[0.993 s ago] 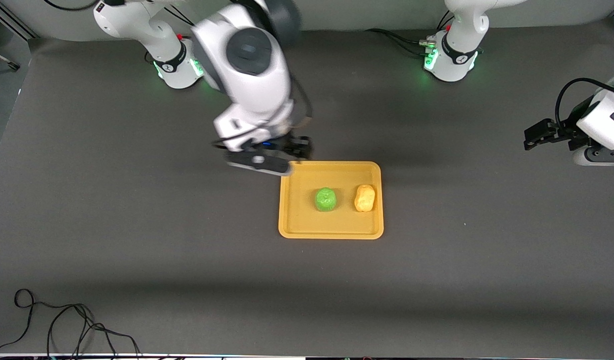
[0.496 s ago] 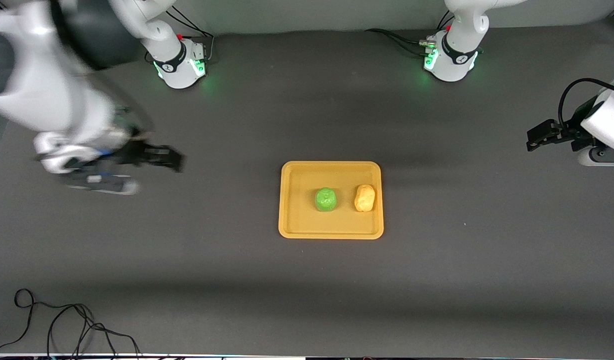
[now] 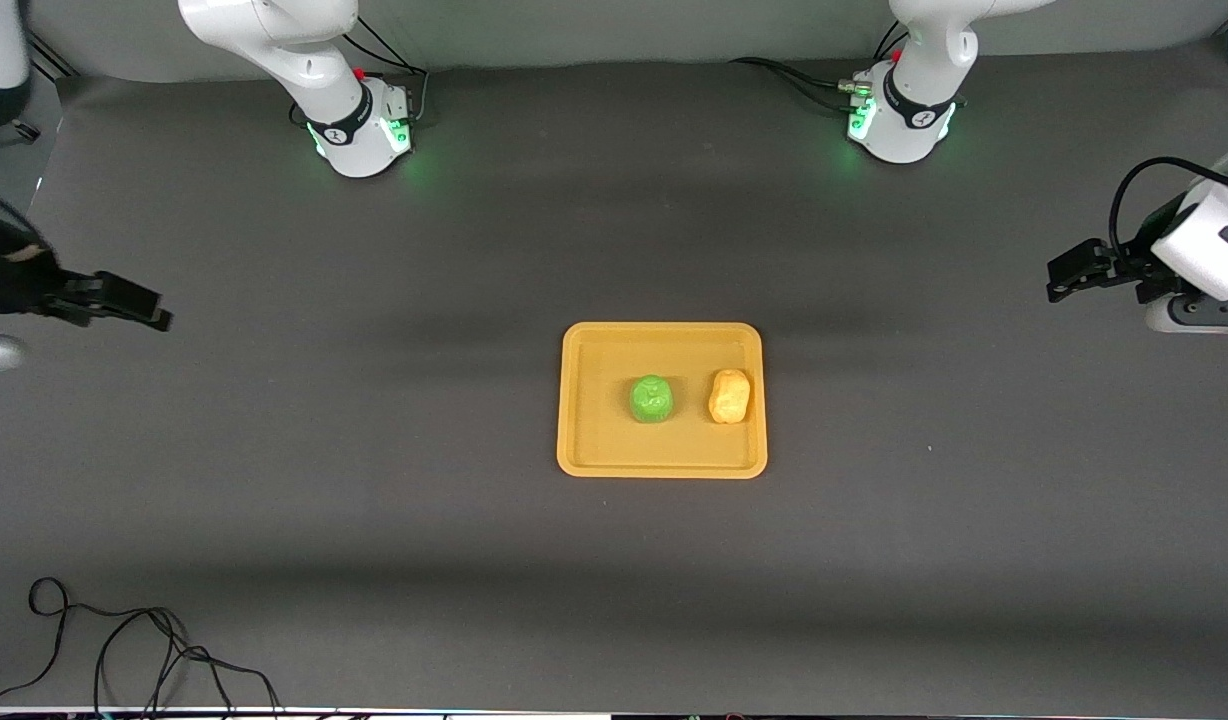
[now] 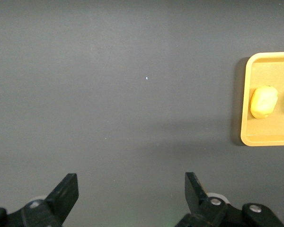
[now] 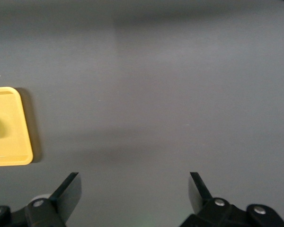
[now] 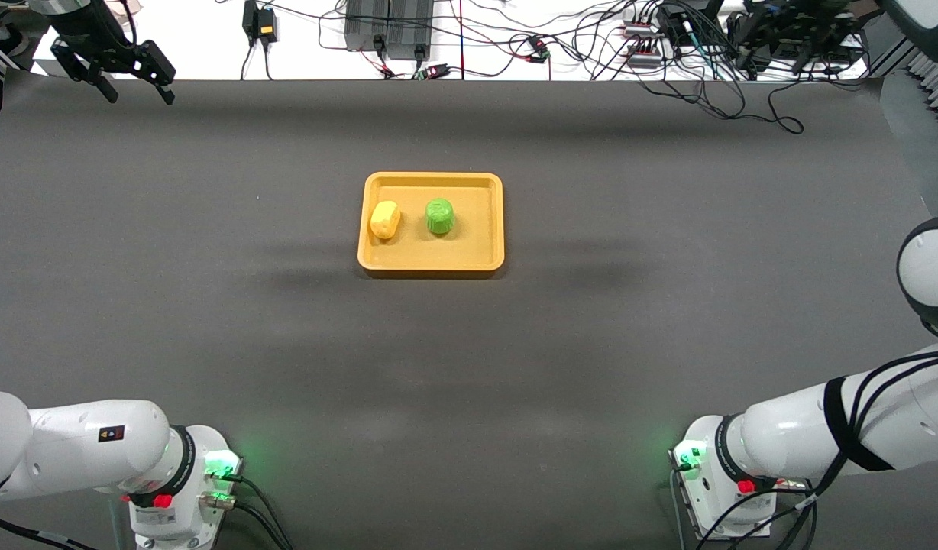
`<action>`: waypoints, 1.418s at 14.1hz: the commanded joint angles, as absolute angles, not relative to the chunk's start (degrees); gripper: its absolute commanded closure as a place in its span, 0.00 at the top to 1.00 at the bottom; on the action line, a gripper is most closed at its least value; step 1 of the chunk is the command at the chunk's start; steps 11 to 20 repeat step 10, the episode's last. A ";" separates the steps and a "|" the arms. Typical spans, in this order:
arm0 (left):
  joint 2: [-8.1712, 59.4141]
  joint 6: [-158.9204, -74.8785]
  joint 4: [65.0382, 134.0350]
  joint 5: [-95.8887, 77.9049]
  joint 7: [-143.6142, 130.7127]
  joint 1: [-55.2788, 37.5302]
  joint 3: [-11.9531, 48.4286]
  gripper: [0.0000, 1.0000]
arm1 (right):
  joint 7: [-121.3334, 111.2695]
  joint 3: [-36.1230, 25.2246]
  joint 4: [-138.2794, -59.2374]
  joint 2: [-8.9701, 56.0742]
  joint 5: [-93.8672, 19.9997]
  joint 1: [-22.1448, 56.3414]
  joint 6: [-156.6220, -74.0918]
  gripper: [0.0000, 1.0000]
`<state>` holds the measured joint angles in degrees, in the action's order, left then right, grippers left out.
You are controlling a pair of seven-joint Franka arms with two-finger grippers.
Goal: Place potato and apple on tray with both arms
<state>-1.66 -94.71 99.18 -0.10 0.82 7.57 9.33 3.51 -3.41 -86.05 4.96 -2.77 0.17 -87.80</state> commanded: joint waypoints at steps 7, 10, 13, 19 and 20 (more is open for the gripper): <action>-0.88 -94.75 98.44 -0.44 0.62 5.27 9.05 1.00 | 0.88 -0.97 -88.69 3.43 -1.32 -2.37 -90.18 1.00; -1.05 -94.75 98.44 -0.09 0.62 5.27 9.05 1.00 | 1.23 -0.88 -88.42 3.43 -1.41 -2.37 -90.18 1.00; -1.05 -94.75 98.44 -0.09 0.62 5.27 9.05 1.00 | 1.23 -0.88 -88.42 3.43 -1.41 -2.37 -90.18 1.00; -1.05 -94.75 98.44 -0.09 0.62 5.27 9.05 1.00 | 1.23 -0.88 -88.42 3.43 -1.41 -2.37 -90.18 1.00; -1.05 -94.75 98.44 -0.09 0.62 5.27 9.05 1.00 | 1.23 -0.88 -88.42 3.43 -1.41 -2.37 -90.18 1.00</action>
